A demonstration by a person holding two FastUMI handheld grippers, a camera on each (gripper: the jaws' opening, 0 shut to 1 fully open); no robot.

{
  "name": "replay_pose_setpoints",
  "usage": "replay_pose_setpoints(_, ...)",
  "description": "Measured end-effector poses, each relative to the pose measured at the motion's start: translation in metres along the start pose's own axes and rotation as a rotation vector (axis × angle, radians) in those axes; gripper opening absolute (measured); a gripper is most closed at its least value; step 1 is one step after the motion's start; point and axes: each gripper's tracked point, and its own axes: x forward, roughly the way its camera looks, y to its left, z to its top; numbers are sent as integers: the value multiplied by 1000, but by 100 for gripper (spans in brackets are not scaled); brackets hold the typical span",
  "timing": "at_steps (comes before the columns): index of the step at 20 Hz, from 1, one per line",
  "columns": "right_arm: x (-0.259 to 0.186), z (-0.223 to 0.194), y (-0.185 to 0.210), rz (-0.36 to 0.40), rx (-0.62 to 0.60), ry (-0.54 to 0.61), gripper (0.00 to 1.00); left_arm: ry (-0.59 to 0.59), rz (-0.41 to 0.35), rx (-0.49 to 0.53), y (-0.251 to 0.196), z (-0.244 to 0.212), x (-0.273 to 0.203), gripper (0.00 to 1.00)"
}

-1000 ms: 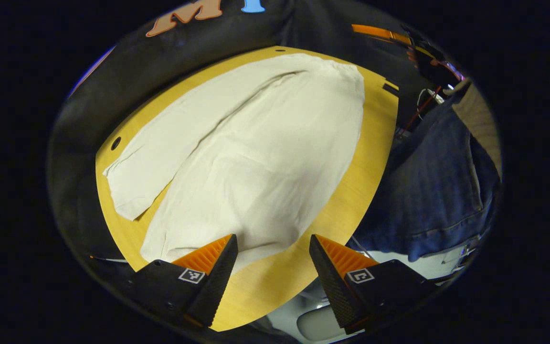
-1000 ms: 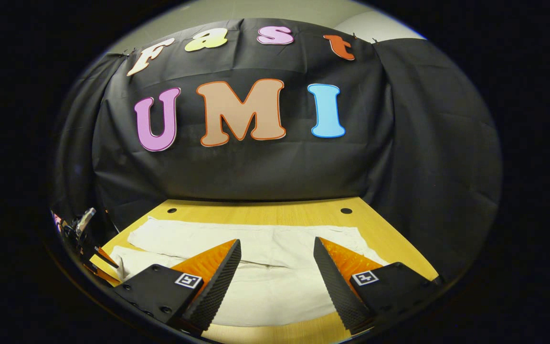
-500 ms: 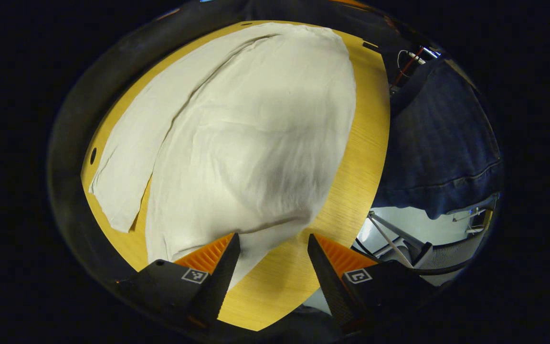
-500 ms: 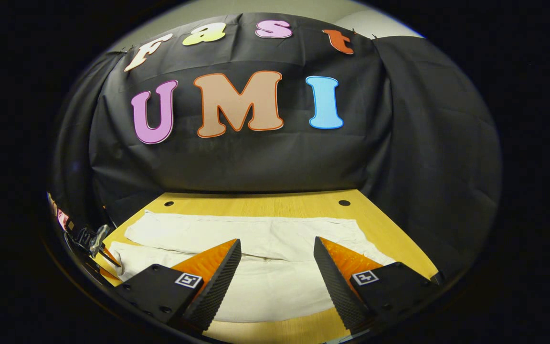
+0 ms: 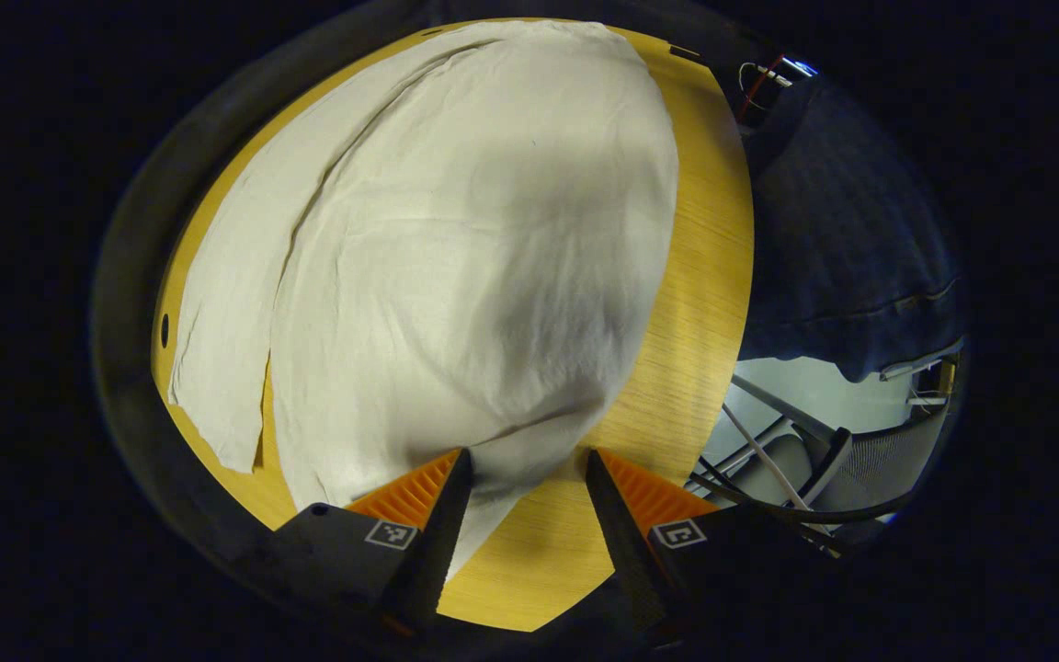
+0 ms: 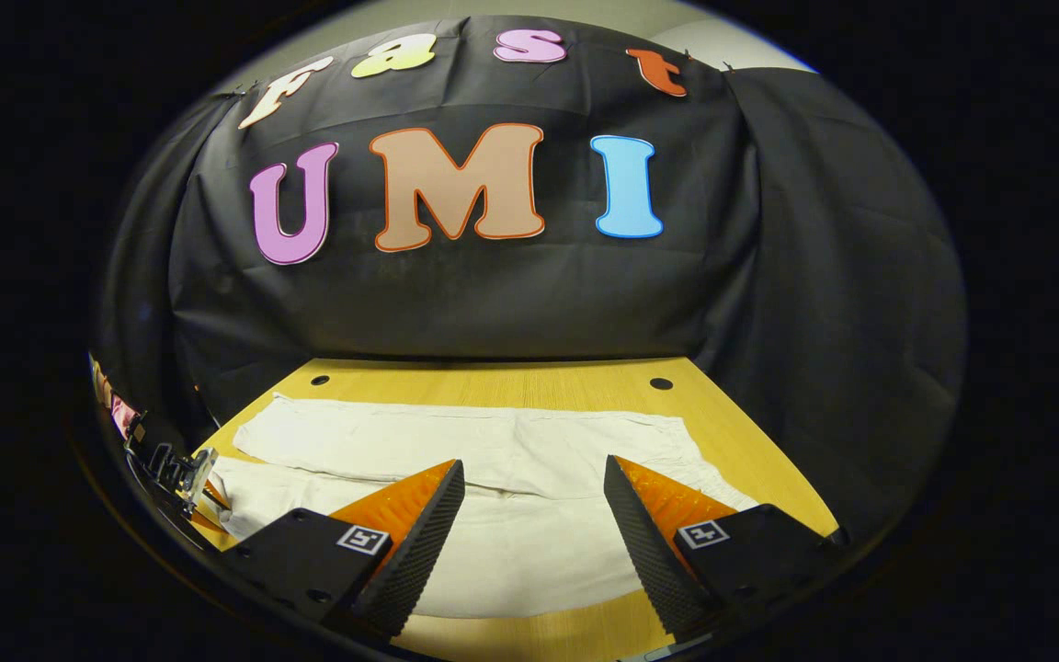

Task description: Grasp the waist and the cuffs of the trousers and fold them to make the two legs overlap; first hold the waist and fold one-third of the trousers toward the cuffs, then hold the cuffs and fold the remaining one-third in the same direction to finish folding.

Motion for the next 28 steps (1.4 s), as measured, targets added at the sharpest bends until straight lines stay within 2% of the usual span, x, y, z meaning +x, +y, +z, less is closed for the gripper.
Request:
replay_pose_setpoints(1,2,0,0,11,-9,6,95,5,-2,6,-1,0,0,77)
replay_pose_setpoints(4,8,-6,2,71,-44,34,98,8,3,17,4,0,2,71)
replay_pose_setpoints(5,10,-7,3,96,-66,47,96,10,7,6,7,0,2,62)
replay_pose_setpoints(8,18,-18,-1,170,-140,101,96,21,15,-11,15,2,1,45)
replay_pose_setpoints(10,24,-29,-5,222,-175,144,96,20,46,-14,25,1,2,31)
replay_pose_setpoints(11,26,-33,-6,248,-185,164,97,21,56,-21,26,1,3,13)
replay_pose_setpoints(12,29,-40,-8,274,-196,186,97,18,56,-10,25,2,3,6)
replay_pose_setpoints(16,36,-64,-23,359,-303,272,98,39,43,-14,25,2,2,2)
replay_pose_setpoints(24,21,-135,-78,617,-791,506,98,74,67,-55,26,1,4,2)
replay_pose_setpoints(28,24,-173,-99,706,-933,630,98,100,75,-53,26,1,4,2)
